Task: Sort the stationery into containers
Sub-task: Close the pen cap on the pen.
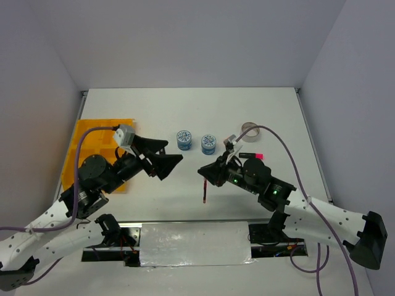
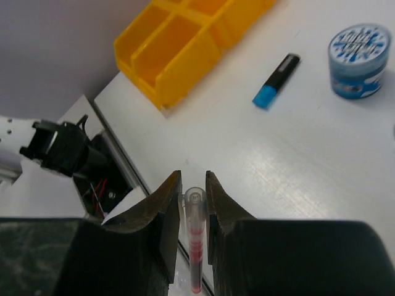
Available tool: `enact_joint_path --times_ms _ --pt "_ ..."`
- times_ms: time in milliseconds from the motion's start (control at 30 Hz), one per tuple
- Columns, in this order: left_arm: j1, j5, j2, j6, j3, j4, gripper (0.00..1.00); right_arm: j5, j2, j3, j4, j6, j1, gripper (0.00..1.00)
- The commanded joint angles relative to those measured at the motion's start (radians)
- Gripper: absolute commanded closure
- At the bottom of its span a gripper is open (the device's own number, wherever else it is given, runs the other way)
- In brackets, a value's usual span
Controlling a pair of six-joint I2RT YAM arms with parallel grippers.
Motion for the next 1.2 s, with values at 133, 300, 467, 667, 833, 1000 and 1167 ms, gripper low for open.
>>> enact_joint_path --times_ms 133,300,467,667,833,1000,1167 --pt "-0.011 0.229 -0.031 -0.071 -0.225 0.270 0.01 0.248 -0.097 0.213 -0.221 0.032 -0.009 1.00" --pt "-0.111 0.326 0.123 -0.025 -0.248 0.403 0.01 0.273 -0.177 0.228 -0.198 0.114 -0.009 1.00" --pt "-0.182 0.340 0.233 0.031 -0.196 0.475 0.02 0.267 -0.166 0.293 -0.249 0.108 -0.006 1.00" --pt "-0.191 0.285 0.324 0.047 -0.146 0.453 0.23 0.195 -0.172 0.296 -0.229 0.124 -0.008 1.00" --pt "-0.189 0.216 0.296 0.067 -0.141 0.455 0.23 0.167 -0.174 0.294 -0.226 0.131 -0.008 1.00" --pt "-0.191 0.220 0.303 0.081 -0.116 0.420 0.62 0.147 -0.174 0.291 -0.203 0.144 -0.006 1.00" --pt "-0.189 0.256 0.342 0.063 -0.121 0.446 0.71 0.132 -0.154 0.310 -0.191 0.151 -0.008 1.00"
